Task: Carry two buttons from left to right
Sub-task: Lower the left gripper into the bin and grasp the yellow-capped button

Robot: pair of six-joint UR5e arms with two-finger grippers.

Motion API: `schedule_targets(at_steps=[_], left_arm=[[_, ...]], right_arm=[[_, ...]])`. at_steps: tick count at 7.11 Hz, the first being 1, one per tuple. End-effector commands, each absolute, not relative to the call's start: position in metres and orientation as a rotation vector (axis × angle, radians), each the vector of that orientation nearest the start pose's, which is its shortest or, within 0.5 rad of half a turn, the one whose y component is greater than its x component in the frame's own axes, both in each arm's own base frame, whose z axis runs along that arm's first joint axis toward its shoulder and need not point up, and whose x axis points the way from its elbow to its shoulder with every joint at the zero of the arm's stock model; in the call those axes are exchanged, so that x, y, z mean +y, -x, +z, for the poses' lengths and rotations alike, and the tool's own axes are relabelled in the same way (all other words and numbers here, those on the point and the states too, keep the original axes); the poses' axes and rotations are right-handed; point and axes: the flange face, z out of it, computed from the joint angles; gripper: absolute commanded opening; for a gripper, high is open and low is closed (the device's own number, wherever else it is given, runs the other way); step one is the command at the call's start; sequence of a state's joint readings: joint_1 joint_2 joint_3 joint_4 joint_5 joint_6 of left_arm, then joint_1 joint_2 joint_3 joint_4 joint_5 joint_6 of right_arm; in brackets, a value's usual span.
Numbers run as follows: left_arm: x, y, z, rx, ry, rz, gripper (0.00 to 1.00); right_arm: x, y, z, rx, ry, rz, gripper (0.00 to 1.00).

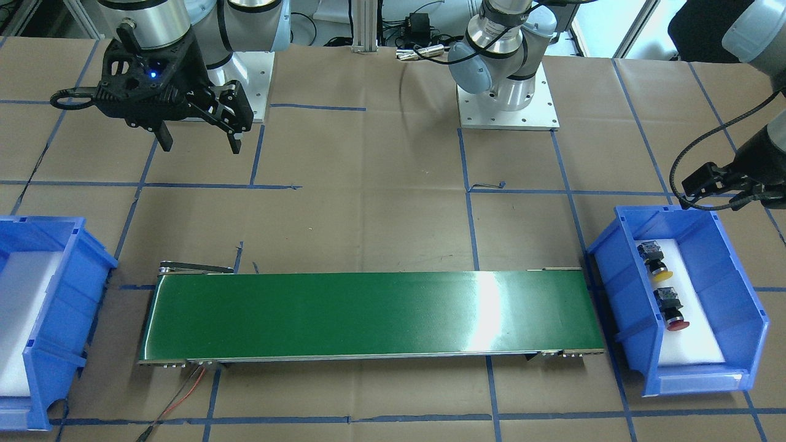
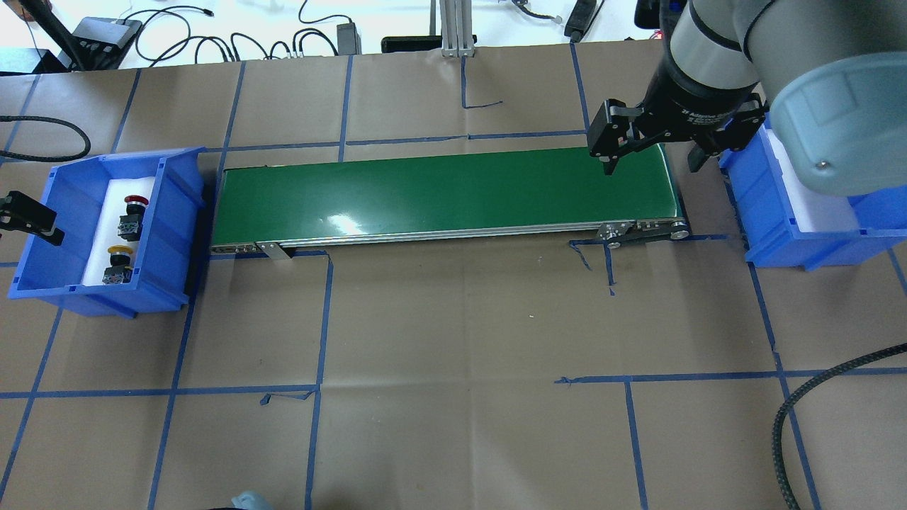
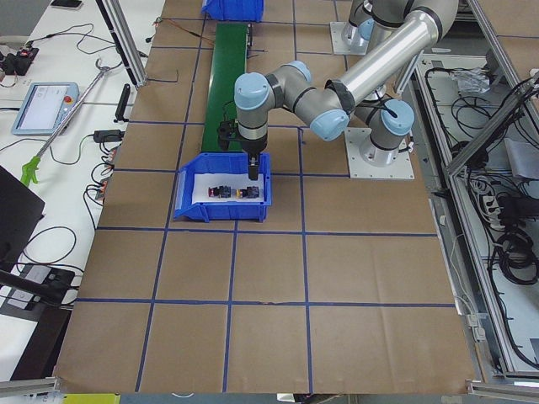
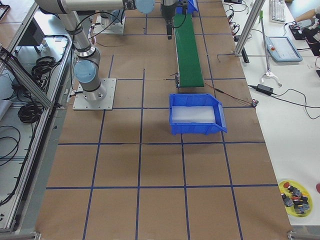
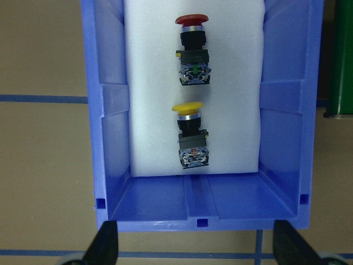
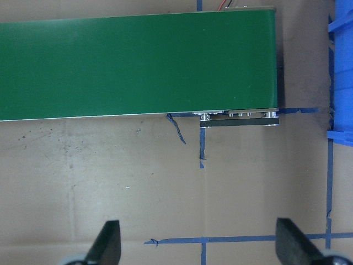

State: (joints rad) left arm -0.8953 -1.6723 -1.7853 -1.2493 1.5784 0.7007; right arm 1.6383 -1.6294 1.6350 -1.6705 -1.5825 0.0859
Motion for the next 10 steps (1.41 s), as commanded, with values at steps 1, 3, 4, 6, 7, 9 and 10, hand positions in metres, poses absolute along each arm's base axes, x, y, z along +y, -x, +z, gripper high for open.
schedule_targets(at_steps=[1, 3, 4, 6, 7, 9, 10], left_arm=[[-0.481, -0.214, 0.333, 3.121, -0.06, -0.04, 1.0], [-0.482, -0.216, 0.31, 3.101, -0.076, -0.079, 1.0], [-0.484, -0.217, 0.298, 3.108, -0.074, -0.07, 1.0], [-0.488, -0.218, 0.276, 3.113, -0.077, -0.083, 1.0], [-0.49, -0.218, 0.26, 3.123, -0.08, -0.089, 1.0], [-0.487, -0.213, 0.233, 3.107, -0.078, -0.135, 1.0], [-0.487, -0.213, 0.223, 3.12, -0.076, -0.113, 1.0]], right_arm=[[-0.466, -0.163, 0.496, 3.143, -0.032, -0.153, 1.0], [-0.466, -0.163, 0.496, 3.143, -0.032, -0.153, 1.0], [-0.466, -0.164, 0.496, 3.143, -0.03, -0.153, 1.0], [-0.466, -0.164, 0.497, 3.142, -0.032, -0.155, 1.0], [-0.466, -0.164, 0.496, 3.142, -0.032, -0.153, 1.0], [-0.466, -0.164, 0.493, 3.143, -0.032, -0.143, 1.0], [-0.466, -0.164, 0.493, 3.143, -0.032, -0.143, 1.0]])
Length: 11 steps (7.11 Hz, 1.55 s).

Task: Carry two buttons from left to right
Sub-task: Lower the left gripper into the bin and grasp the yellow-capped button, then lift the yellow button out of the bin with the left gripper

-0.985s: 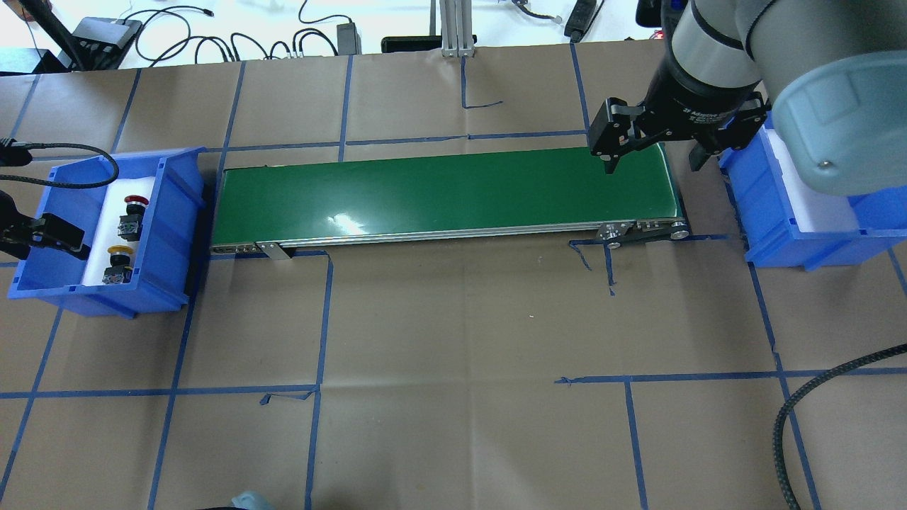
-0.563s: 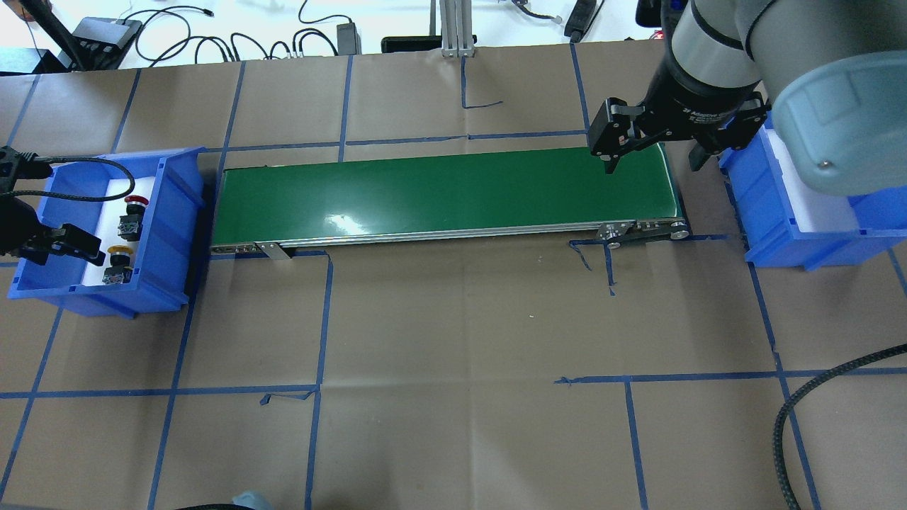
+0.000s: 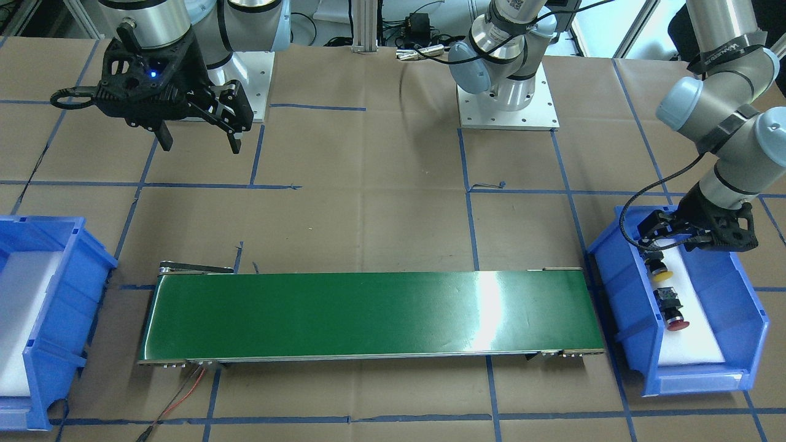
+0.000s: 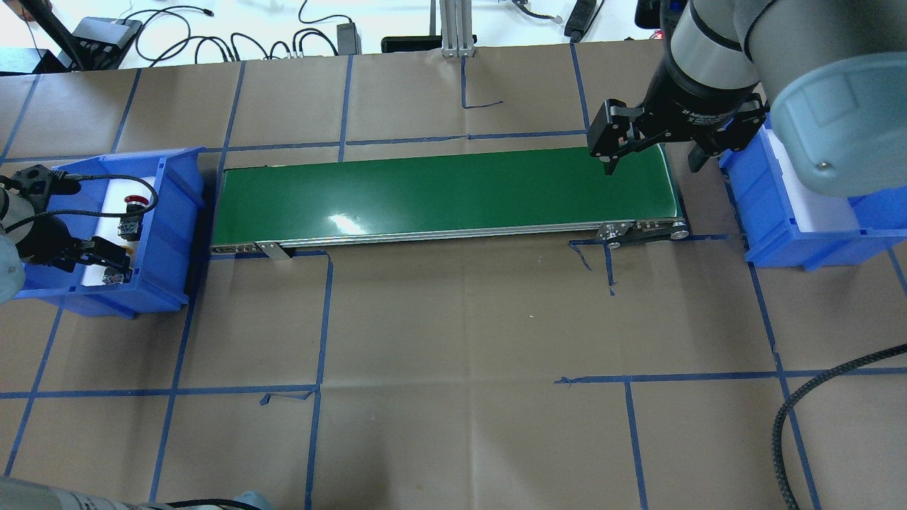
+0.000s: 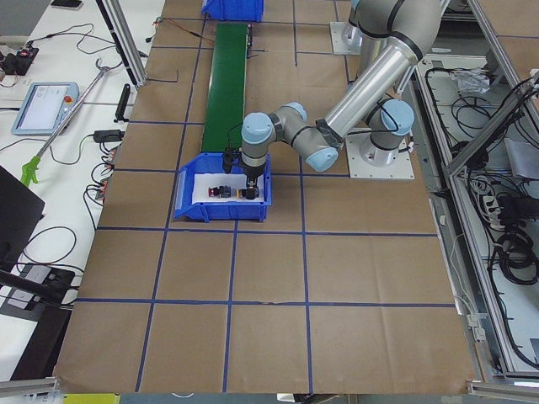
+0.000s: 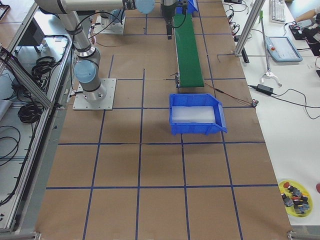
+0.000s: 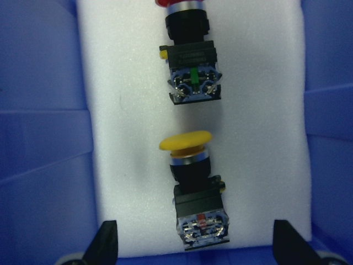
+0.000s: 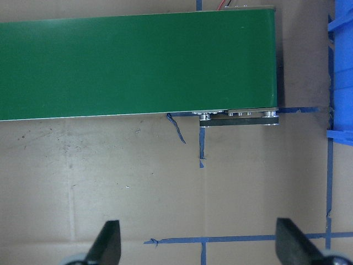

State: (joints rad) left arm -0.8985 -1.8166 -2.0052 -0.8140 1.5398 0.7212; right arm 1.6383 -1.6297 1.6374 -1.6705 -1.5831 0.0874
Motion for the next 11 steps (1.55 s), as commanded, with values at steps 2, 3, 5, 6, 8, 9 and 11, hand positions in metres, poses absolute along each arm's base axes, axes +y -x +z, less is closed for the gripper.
schedule_targets(at_steps=[2, 3, 5, 6, 8, 9, 11], left_arm=[[-0.488, -0.213, 0.212, 3.127, -0.073, -0.101, 1.0], [-0.486, -0.212, 0.202, 3.133, -0.071, -0.092, 1.0], [-0.485, -0.211, 0.2, 3.111, -0.052, -0.131, 0.85], [-0.487, -0.212, 0.202, 3.111, -0.036, -0.138, 0.59], [-0.488, -0.212, 0.208, 3.111, -0.035, -0.167, 0.2], [-0.488, -0.212, 0.21, 3.115, -0.035, -0.177, 0.08], [-0.497, -0.22, 0.242, 3.074, -0.023, -0.236, 0.04]], right_arm=[[-0.466, -0.164, 0.493, 3.145, -0.03, -0.144, 1.0], [-0.466, -0.164, 0.492, 3.145, -0.03, -0.141, 1.0], [-0.465, -0.164, 0.491, 3.144, -0.03, -0.136, 1.0], [-0.465, -0.164, 0.491, 3.145, -0.03, -0.139, 1.0], [-0.465, -0.164, 0.491, 3.145, -0.03, -0.139, 1.0], [-0.465, -0.164, 0.491, 3.145, -0.03, -0.139, 1.0], [-0.465, -0.164, 0.492, 3.145, -0.03, -0.139, 1.0]])
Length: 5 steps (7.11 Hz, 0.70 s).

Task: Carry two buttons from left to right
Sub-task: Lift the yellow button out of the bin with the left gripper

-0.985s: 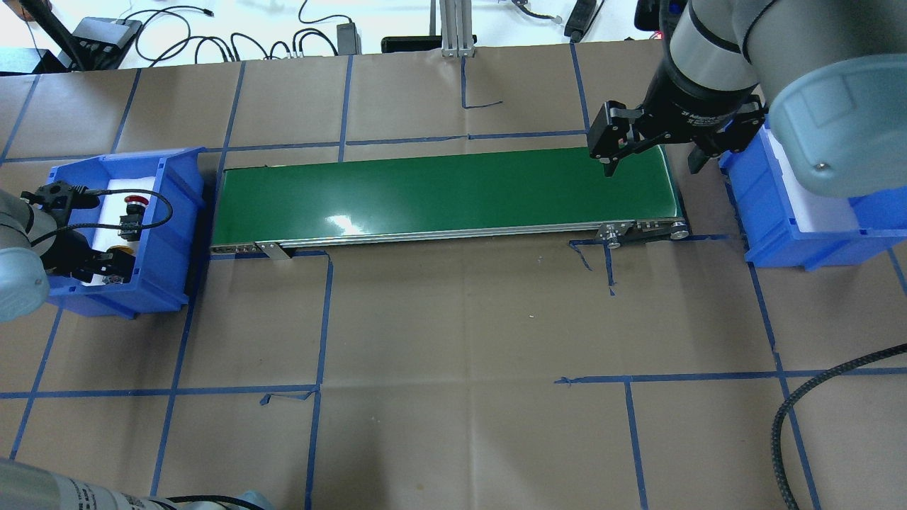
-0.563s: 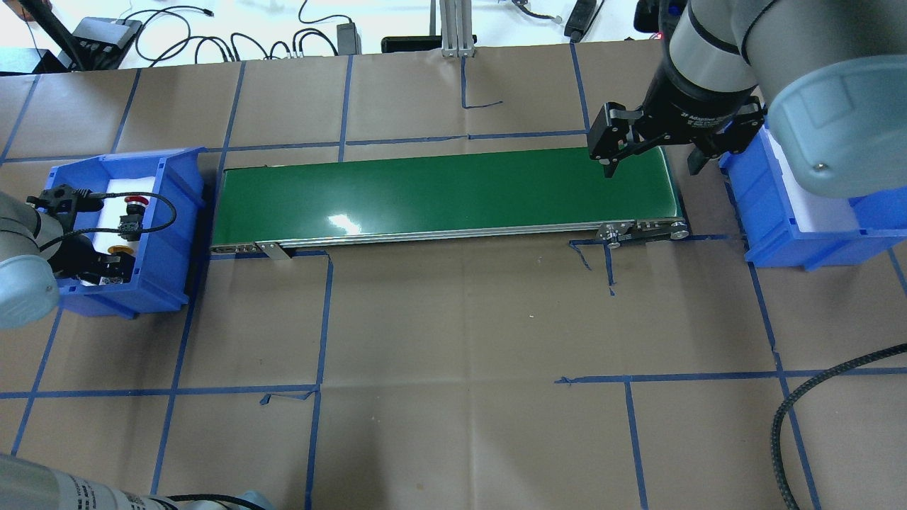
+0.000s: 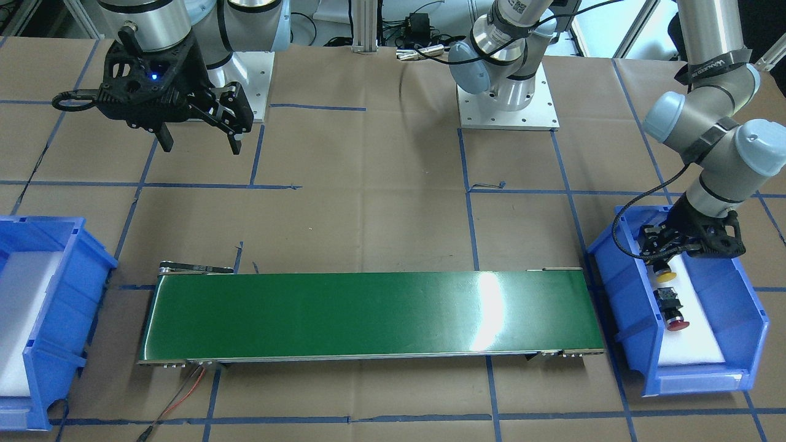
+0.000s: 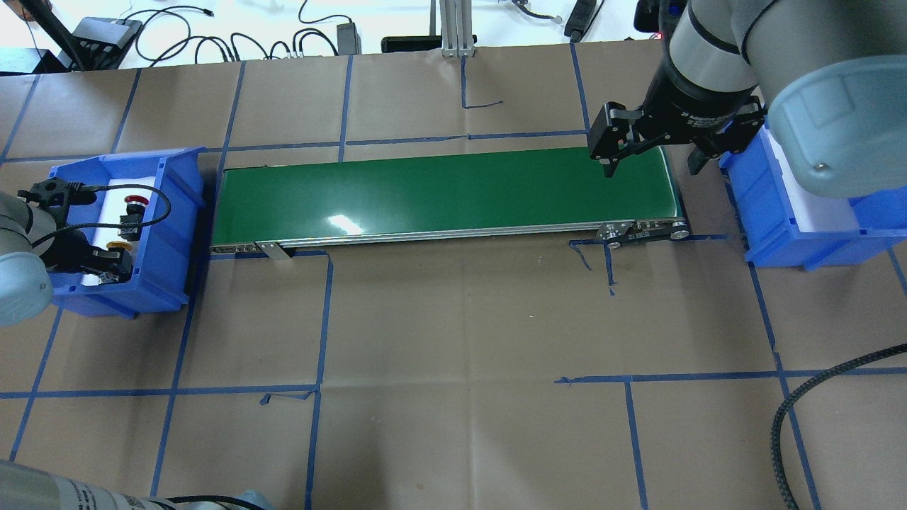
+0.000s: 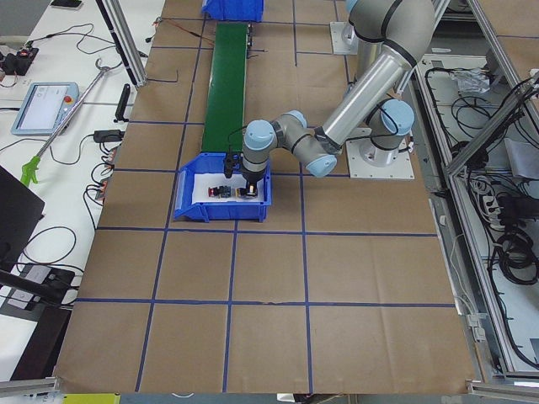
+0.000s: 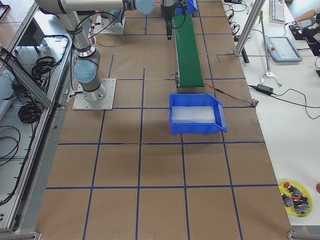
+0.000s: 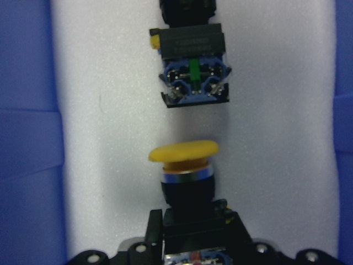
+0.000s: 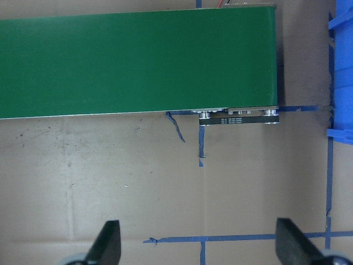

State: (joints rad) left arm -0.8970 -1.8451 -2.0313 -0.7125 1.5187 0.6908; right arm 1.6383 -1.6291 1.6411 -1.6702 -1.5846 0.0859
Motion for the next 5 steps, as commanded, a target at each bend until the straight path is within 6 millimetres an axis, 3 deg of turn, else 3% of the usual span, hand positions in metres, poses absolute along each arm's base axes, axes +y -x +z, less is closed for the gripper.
schedule_targets(at_steps=[1, 5], left_arm=[[-0.5, -0.223, 0.264, 3.073, -0.022, -0.233, 0.04], [-0.514, -0.231, 0.382, 3.138, -0.028, -0.11, 0.04]], right_arm=[[-0.466, -0.164, 0.492, 3.145, -0.03, -0.141, 1.0], [-0.465, -0.163, 0.494, 3.145, -0.035, -0.146, 1.0]])
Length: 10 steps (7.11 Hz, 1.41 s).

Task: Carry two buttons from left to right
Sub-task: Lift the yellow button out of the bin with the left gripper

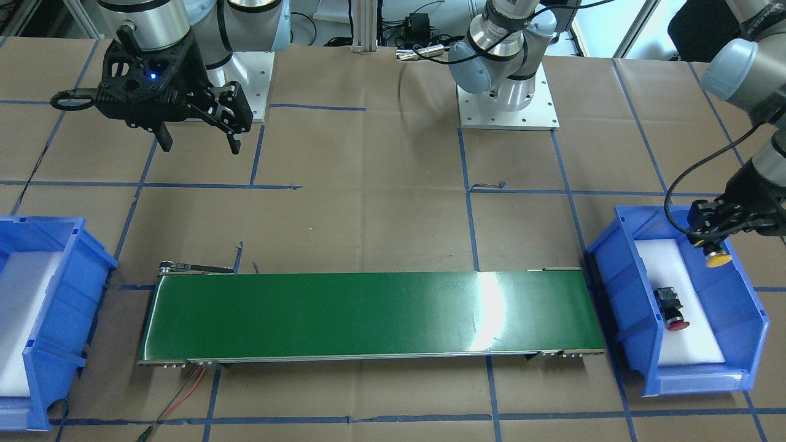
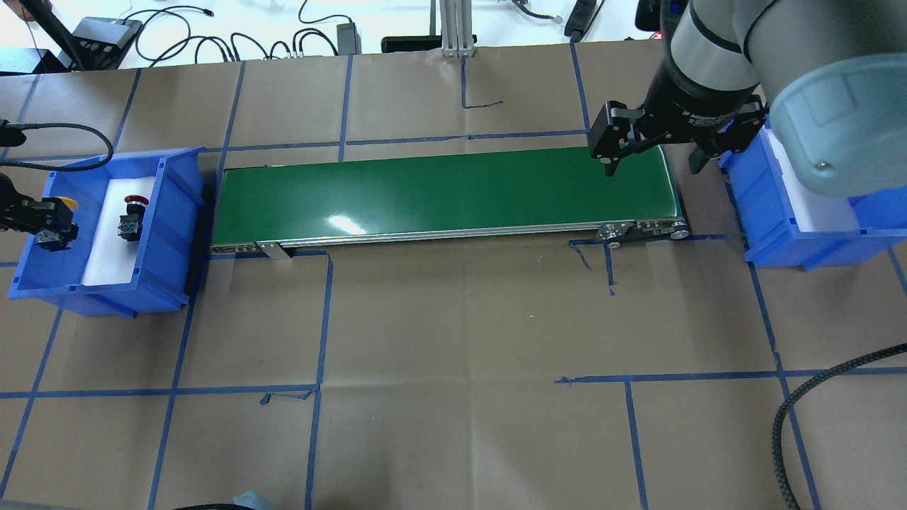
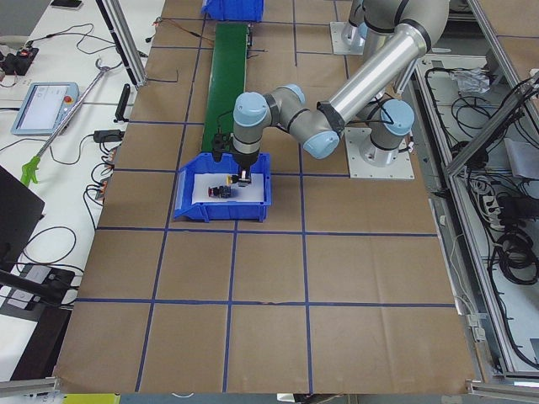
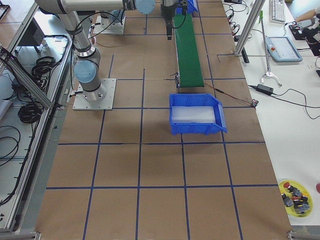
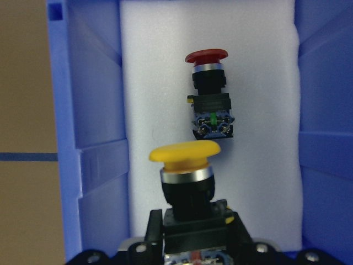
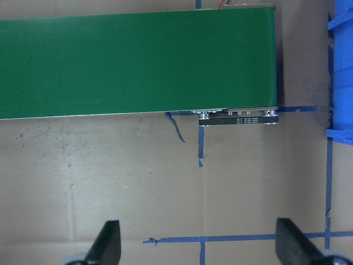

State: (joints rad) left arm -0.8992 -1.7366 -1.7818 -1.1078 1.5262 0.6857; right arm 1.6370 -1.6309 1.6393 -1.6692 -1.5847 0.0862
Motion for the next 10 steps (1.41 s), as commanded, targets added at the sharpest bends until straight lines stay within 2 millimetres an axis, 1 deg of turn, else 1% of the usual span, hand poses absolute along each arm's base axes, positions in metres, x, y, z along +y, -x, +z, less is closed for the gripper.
schedule_targets(at_steps=[1, 2, 3, 4, 5, 6, 7, 8, 9, 10], left_arm=[[-0.519, -0.234, 0.394, 3.145, -0.028, -0.094, 0.04], [-0.528, -0.229, 0.397, 3.137, -0.045, -0.097, 0.04], [-0.542, -0.195, 0.397, 3.135, -0.04, -0.093, 0.04], [-0.56, -0.153, 0.4, 3.099, -0.08, -0.085, 0.04], [-0.576, -0.115, 0.406, 3.105, -0.072, -0.115, 0.04], [-0.59, -0.072, 0.405, 3.109, -0.043, -0.112, 0.04], [-0.599, -0.024, 0.389, 3.114, -0.076, -0.076, 0.04], [-0.603, 0.011, 0.365, 3.129, -0.036, -0.038, 0.04], [-0.613, 0.037, 0.336, 3.132, -0.043, -0.025, 0.04], [-0.626, 0.059, 0.301, 3.128, -0.107, -0.05, 0.04]], right_arm=[[-0.463, -0.164, 0.493, 3.144, -0.034, -0.122, 1.0], [-0.463, -0.164, 0.494, 3.146, -0.032, -0.127, 1.0], [-0.463, -0.164, 0.492, 3.147, -0.032, -0.122, 1.0], [-0.465, -0.162, 0.493, 3.16, -0.031, -0.141, 1.0], [-0.465, -0.159, 0.493, 3.196, -0.036, -0.142, 1.0], [-0.464, -0.159, 0.492, 3.192, -0.038, -0.13, 1.0], [-0.464, -0.159, 0.49, 3.193, -0.038, -0.125, 1.0], [-0.465, -0.158, 0.491, 3.202, -0.037, -0.141, 1.0], [-0.465, -0.158, 0.491, 3.201, -0.036, -0.138, 1.0], [-0.465, -0.158, 0.491, 3.201, -0.034, -0.141, 1.0]])
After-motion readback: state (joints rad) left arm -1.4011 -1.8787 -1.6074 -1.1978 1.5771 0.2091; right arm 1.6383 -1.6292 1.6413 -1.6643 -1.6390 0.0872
